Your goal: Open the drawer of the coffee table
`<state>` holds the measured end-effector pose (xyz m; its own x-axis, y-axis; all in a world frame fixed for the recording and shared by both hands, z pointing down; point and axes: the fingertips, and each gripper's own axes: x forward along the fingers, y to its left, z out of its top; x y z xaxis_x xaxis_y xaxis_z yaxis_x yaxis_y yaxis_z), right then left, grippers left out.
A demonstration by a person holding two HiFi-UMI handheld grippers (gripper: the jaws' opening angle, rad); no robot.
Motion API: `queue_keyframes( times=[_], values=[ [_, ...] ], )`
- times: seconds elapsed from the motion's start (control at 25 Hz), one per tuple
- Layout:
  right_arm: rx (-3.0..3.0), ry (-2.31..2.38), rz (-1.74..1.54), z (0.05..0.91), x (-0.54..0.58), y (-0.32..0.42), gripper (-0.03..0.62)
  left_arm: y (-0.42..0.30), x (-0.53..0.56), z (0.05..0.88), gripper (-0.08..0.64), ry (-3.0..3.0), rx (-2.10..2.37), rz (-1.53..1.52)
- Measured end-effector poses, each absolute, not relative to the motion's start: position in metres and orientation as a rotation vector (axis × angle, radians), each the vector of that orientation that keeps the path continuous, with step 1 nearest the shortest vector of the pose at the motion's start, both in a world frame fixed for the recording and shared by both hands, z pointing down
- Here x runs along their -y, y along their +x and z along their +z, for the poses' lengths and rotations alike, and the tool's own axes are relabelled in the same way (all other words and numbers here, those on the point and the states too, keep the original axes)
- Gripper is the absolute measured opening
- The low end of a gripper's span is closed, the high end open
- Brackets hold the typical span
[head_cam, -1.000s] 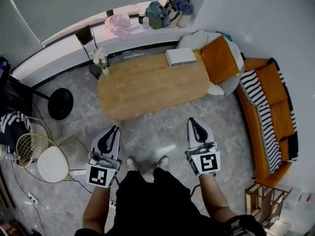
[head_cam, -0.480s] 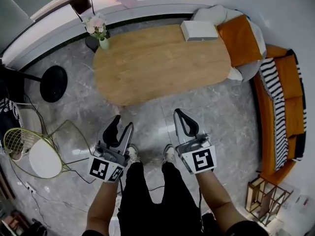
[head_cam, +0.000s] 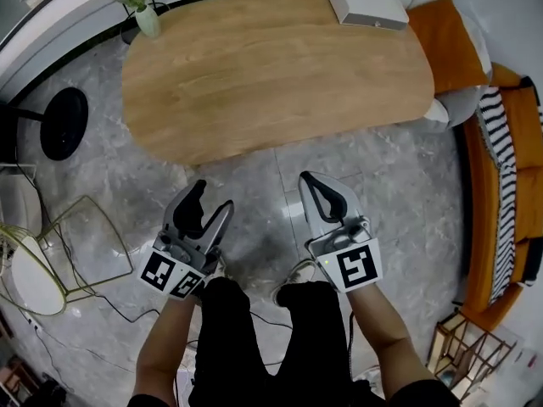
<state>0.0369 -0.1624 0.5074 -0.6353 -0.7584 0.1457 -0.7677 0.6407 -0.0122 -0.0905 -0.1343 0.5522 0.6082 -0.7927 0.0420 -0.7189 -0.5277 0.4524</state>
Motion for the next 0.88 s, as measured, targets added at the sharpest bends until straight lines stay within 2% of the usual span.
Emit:
queue_keyframes(
  times=[0.16, 0.6, 0.88],
  values=[
    [2.747, 1.247, 0.062, 0.566, 0.169, 0.048, 0.005, -0.087, 0.139, 0.628, 0.275, 2.351, 1.132, -0.289],
    [2.835, 1.163, -0.067, 0.689, 0.188, 0.062, 0.005, -0.074, 0.181, 0.783, 0.305, 2.264, 0.983, -0.466],
    [2.876, 1.086, -0.276, 0.729, 0.201, 0.056, 0.005, -0.061, 0.216, 0.837, 0.314, 2.285, 0.912, -0.558]
  ],
)
